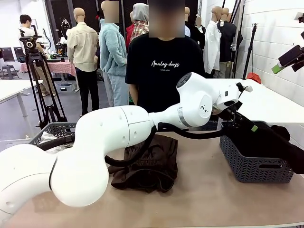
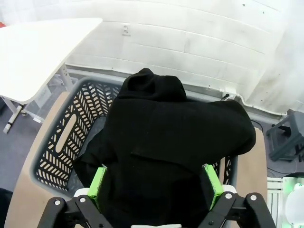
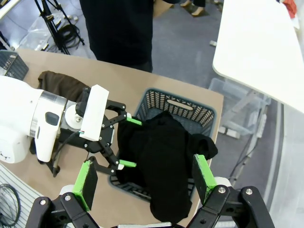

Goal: Sort the tops and bottoms.
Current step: Sort the clothes according to human instructions, then lift clothes from the center of the table with your right hand.

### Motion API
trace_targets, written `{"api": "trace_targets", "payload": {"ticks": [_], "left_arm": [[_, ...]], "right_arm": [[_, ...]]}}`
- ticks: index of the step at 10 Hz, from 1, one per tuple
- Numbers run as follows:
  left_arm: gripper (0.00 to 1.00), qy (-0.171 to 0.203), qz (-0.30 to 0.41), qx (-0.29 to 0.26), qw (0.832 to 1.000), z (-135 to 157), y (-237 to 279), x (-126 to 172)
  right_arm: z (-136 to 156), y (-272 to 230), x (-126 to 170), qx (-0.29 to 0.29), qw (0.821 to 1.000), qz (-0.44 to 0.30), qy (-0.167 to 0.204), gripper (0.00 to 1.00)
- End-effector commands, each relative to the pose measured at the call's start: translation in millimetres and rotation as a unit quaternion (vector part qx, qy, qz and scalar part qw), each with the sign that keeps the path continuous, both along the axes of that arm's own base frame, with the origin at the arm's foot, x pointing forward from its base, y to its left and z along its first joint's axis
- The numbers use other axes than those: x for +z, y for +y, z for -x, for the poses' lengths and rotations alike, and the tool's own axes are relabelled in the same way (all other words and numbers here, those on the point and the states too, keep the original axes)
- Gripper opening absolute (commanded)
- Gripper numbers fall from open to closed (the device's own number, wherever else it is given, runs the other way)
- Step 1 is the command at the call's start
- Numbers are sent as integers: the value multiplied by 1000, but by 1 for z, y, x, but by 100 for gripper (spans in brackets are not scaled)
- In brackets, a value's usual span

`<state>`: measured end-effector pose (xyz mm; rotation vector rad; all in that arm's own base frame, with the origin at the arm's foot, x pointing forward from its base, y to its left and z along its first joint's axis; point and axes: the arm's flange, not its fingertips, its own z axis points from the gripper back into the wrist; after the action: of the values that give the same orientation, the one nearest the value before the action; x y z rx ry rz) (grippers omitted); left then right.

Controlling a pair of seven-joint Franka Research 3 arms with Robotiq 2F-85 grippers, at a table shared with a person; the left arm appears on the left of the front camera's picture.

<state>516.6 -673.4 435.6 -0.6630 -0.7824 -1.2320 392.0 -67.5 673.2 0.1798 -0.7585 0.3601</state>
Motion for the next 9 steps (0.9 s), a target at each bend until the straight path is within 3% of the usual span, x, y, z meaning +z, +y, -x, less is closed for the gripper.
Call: {"api": "trace_targets", "payload": {"ticks": [1,9], "left_arm": [[100,-13,-4,3,1000,-2,1,-2],[100,-13,-4,3,1000,-2,1,-2]], "right_arm": [[-2,0,0,3,1000,1,-2,100],[-2,0,0,3,1000,1,-2,100]]}}
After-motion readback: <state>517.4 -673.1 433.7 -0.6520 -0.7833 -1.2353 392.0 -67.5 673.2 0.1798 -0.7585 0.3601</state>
